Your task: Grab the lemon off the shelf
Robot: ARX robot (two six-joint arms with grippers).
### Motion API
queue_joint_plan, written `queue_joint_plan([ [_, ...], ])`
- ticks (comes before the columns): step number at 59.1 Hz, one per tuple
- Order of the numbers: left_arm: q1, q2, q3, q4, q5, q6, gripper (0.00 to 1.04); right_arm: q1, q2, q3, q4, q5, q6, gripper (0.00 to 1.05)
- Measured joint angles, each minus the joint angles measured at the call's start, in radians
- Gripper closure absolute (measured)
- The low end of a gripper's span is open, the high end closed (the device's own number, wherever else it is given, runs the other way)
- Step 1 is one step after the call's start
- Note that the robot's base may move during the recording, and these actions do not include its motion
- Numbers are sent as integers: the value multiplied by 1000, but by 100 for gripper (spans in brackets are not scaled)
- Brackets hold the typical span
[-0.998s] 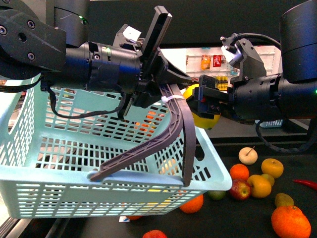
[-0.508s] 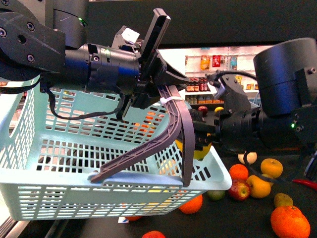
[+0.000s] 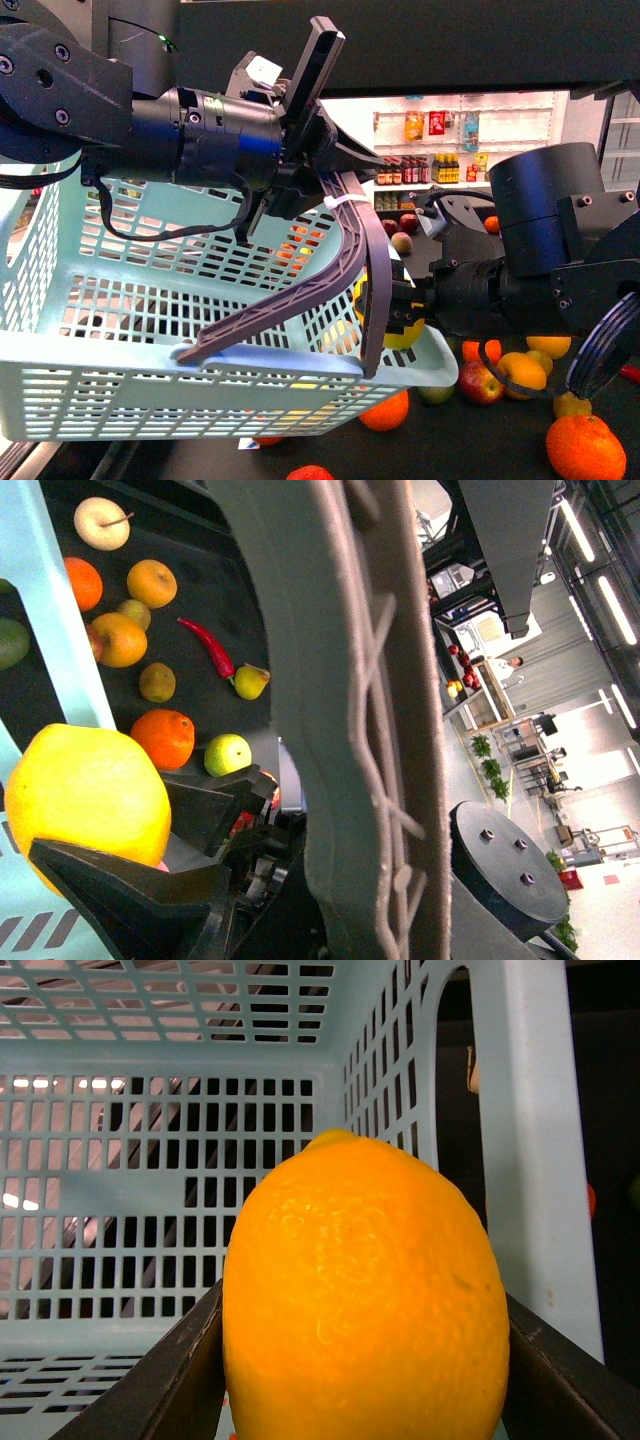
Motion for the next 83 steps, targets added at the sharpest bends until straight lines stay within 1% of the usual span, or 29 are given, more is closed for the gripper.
queue_joint_plan([
  [9, -1, 0, 0, 0, 1, 0, 96, -4, 2, 7, -24, 3, -2, 40],
  [10, -1, 0, 0, 0, 0, 0, 96, -5, 2, 7, -25, 2, -2, 36],
  [12, -1, 0, 0, 0, 0, 0, 96, -5, 2, 7, -25, -1, -1, 32],
  [19, -1, 0, 0, 0, -3, 1, 96, -6, 1, 7, -24, -5, 0, 14],
  [22, -1, 0, 0, 0, -4, 2, 96, -7, -2, 7, -24, -16, 2, 7],
  [24, -1, 0, 0, 0, -4, 1, 96, -9, -5, 7, -24, -18, 5, 6],
  [30, -1, 0, 0, -1, -2, 0, 96, -19, -17, 7, -26, -11, 4, 7],
  [36, -1, 0, 0, -1, -2, -1, 96, -40, -47, -4, -34, 18, -2, 7],
  [41, -1, 0, 0, -1, -3, 0, 96, -62, -103, -45, -34, 64, -34, 7],
  [48, -1, 0, 0, -1, -2, -1, 96, -96, -223, -148, -15, 85, -113, 7],
  [53, -1, 0, 0, -1, -2, -1, 96, -131, -356, -256, -3, 68, -183, 7],
  [61, -1, 0, 0, -1, -1, -2, 96, -199, -597, -432, -29, -6, -248, 7],
  [66, -1, 0, 0, -1, -2, -1, 96, -254, -798, -556, -100, -55, -277, 7],
  [71, -1, 0, 0, -1, -2, -1, 96, -298, -974, -643, -175, -76, -297, 7],
  [73, -1, 0, 0, -1, -2, -1, 96, -294, -1037, -681, -163, -20, -289, 10],
  [75, -1, 0, 0, -1, -2, -2, 96, -272, -1121, -739, -111, 98, -278, 17],
  [77, -1, 0, 0, -1, -2, -2, 96, -257, -1189, -780, -107, 163, -273, 22],
  [78, -1, 0, 0, -1, -2, -1, 96, -254, -1212, -794, -109, 181, -271, 24],
  [80, -1, 0, 0, -1, -2, 0, 96, -244, -1305, -849, -138, 224, -268, 30],
  [83, 0, 0, 0, -1, -1, -2, 96, -240, -1463, -945, -214, 246, -263, 43],
])
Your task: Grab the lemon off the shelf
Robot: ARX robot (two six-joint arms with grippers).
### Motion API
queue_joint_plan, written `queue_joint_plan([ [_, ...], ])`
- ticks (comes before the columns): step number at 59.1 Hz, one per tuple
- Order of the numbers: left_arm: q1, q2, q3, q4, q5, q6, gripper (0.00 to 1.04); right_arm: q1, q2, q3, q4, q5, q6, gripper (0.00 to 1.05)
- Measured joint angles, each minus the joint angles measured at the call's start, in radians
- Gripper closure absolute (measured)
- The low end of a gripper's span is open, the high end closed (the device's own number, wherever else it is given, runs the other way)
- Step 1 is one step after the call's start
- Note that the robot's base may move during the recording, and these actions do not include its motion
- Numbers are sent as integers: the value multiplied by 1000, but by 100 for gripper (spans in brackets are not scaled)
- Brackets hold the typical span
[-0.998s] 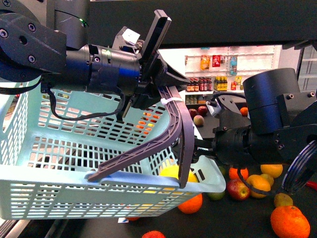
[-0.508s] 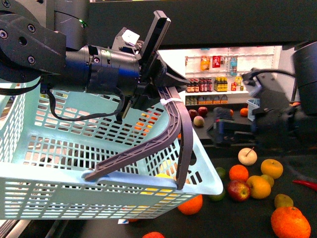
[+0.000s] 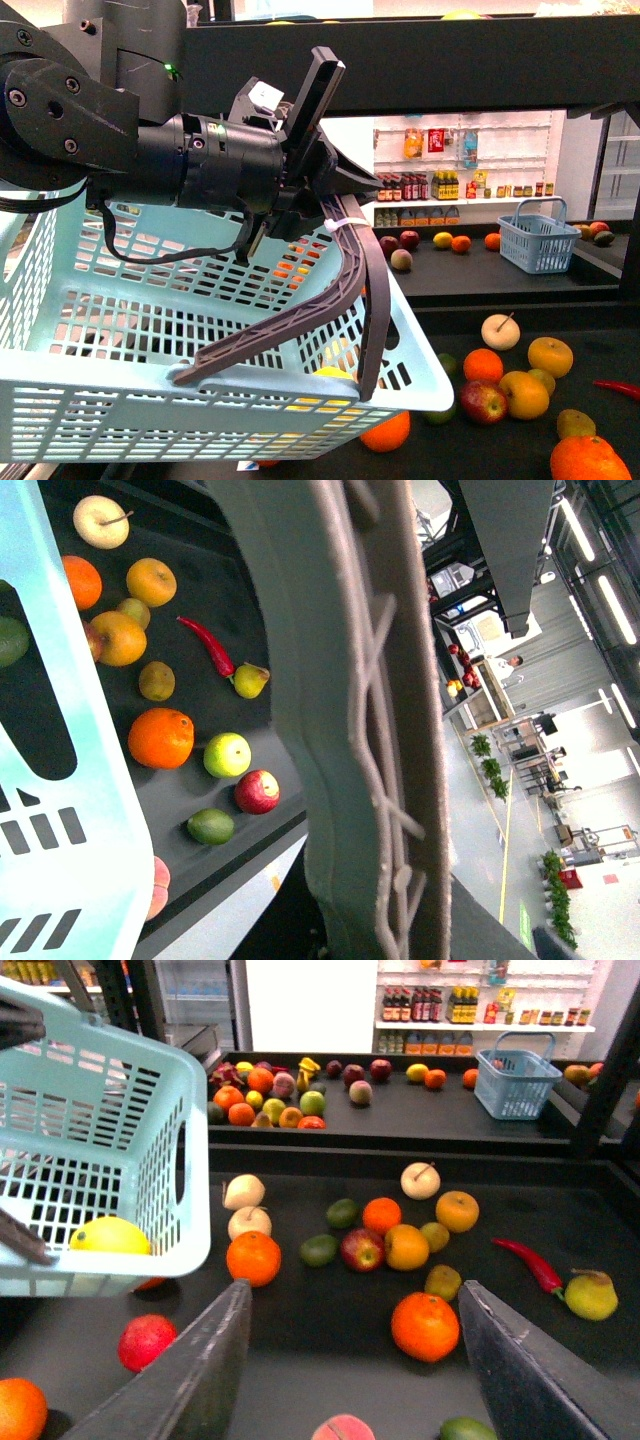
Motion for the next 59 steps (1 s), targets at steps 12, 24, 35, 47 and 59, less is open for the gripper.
queue_joint_plan([
  [12, -1, 0, 0, 0, 0, 0, 96, 2, -520, -209, -261, 7, 3, 90],
  [24, -1, 0, 0, 0, 0, 1, 96, 2, -534, -209, -261, 4, 4, 102],
  [35, -1, 0, 0, 0, 0, 0, 96, 2, -534, -209, -261, 4, 4, 91],
  [47, -1, 0, 0, 0, 0, 0, 96, 2, -534, -209, -261, 4, 4, 56],
  [59, -1, 0, 0, 0, 0, 1, 96, 2, -534, -209, -261, 4, 4, 21],
])
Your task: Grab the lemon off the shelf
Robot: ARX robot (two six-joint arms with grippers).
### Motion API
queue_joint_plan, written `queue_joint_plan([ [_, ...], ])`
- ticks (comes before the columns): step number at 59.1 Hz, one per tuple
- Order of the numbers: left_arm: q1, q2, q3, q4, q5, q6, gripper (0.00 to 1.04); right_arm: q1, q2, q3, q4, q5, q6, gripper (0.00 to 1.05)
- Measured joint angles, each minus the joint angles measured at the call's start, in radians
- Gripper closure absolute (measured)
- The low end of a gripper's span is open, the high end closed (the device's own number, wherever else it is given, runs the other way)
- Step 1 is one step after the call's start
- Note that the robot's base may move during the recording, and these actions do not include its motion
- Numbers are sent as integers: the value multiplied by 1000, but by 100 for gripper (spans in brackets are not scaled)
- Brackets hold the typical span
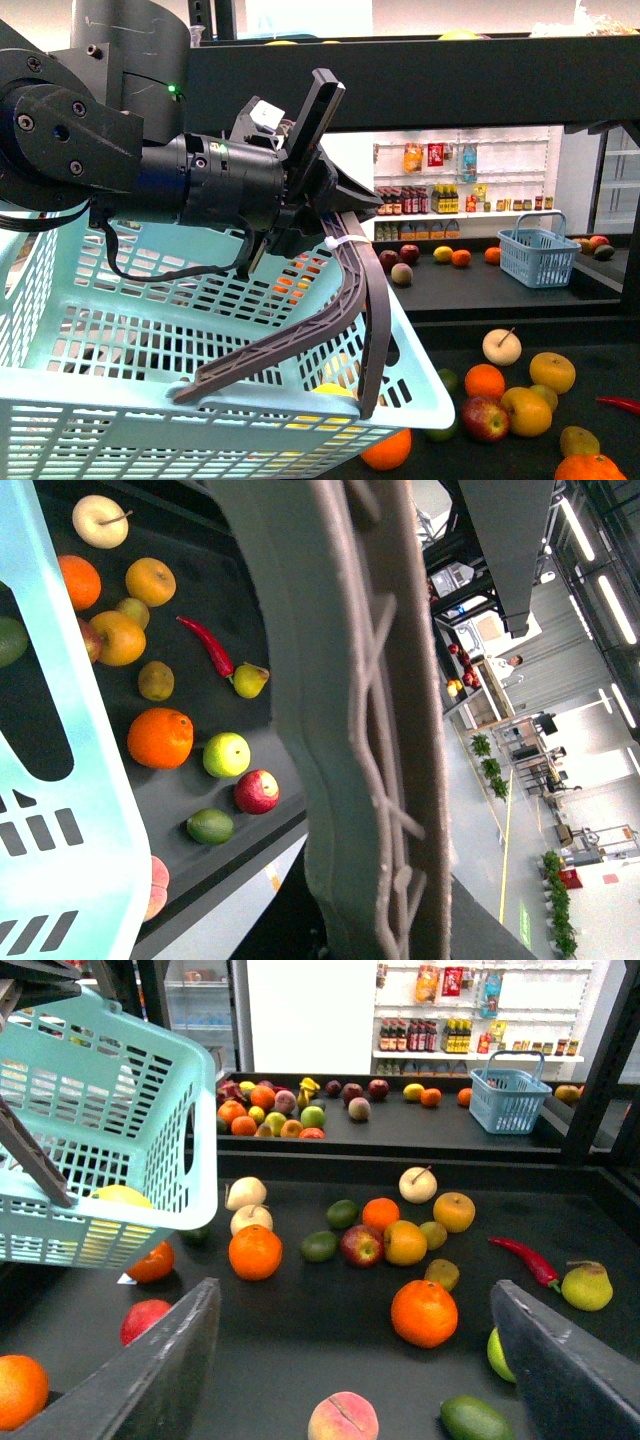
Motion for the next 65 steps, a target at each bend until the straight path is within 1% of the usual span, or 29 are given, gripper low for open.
queue_joint_plan([
  [5, 0, 0, 0, 0, 0, 0, 96, 0, 0, 0, 0, 0, 0, 7],
  [6, 0, 0, 0, 0, 0, 0, 96, 0, 0, 0, 0, 0, 1, 6],
  [10, 0, 0, 0, 0, 0, 0, 96, 0, 0, 0, 0, 0, 1, 8],
  [33, 0, 0, 0, 1, -3, -3, 96, 0, 0, 0, 0, 0, 1, 7],
  [35, -1, 0, -5, 26, -43, -27, 96, 0, 0, 0, 0, 0, 1, 7],
  [40, -4, 5, -7, 116, -202, -148, 96, 0, 0, 0, 0, 0, 1, 7],
  [43, 0, 6, -6, 132, -261, -183, 96, 0, 0, 0, 0, 0, 1, 7],
  [50, 25, 24, -4, 198, -330, -253, 96, 0, 0, 0, 0, 0, 1, 7],
  [65, 94, 43, -4, 405, -502, -432, 96, 0, 0, 0, 0, 0, 1, 7],
])
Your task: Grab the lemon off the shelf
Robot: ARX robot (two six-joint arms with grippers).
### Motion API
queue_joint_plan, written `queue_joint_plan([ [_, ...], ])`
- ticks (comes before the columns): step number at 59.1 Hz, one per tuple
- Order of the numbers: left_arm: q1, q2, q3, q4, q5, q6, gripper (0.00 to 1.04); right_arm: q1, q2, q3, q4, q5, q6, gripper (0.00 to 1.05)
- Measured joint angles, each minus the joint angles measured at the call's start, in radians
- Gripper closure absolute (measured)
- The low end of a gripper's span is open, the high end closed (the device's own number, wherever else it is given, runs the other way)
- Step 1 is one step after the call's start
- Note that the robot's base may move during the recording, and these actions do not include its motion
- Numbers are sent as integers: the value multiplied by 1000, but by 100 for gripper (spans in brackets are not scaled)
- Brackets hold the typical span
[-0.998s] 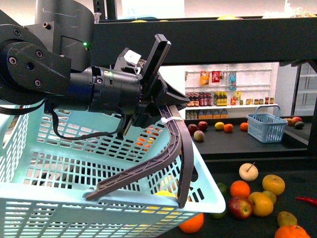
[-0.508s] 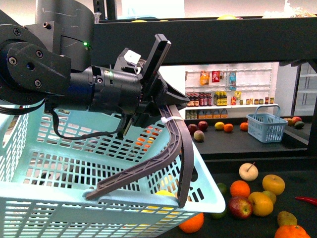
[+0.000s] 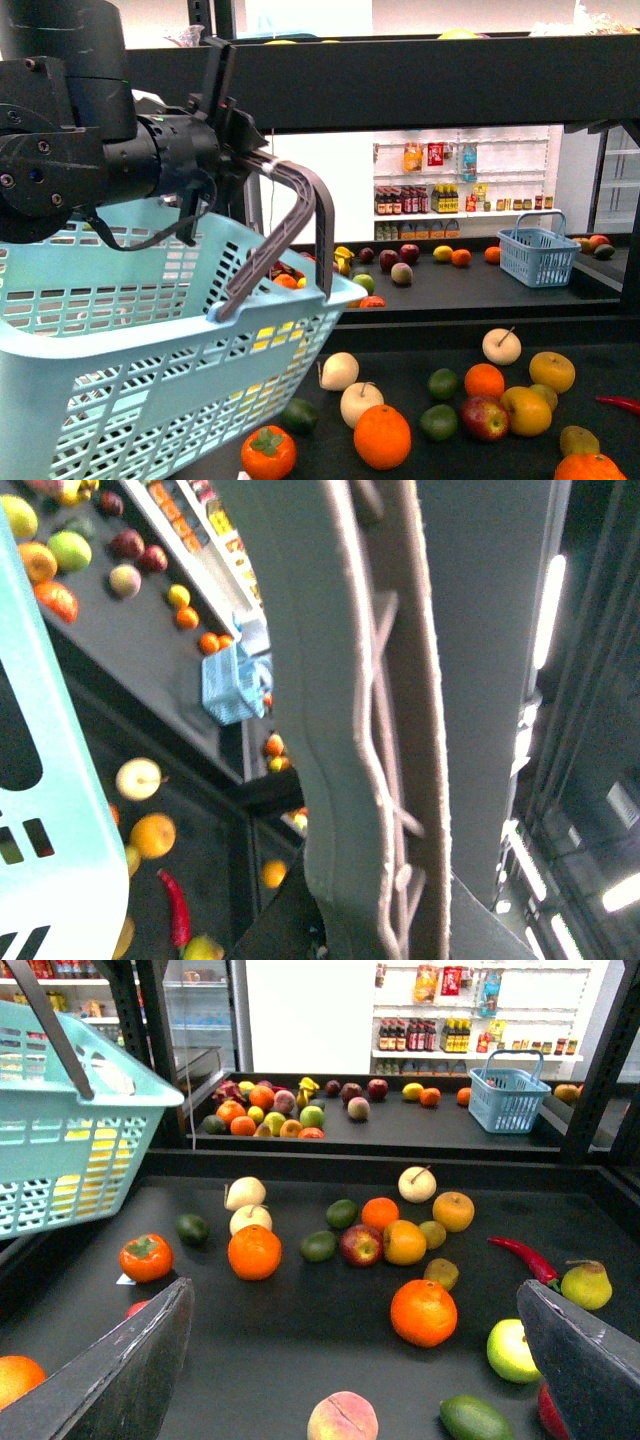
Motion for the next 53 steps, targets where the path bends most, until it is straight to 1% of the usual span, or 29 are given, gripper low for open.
queue_joint_plan([
  [7, 42, 0, 0, 83, -85, -87, 96, 0, 0, 0, 0, 0, 0, 7],
  [15, 100, 3, 0, 130, -156, -161, 96, 0, 0, 0, 0, 0, 0, 7],
  [29, 219, 5, -16, 218, -214, -234, 96, 0, 0, 0, 0, 0, 0, 7],
  [40, 312, 6, -36, 290, -201, -284, 96, 0, 0, 0, 0, 0, 0, 7],
  [53, 414, 24, -61, 364, -111, -305, 96, 0, 0, 0, 0, 0, 0, 7],
])
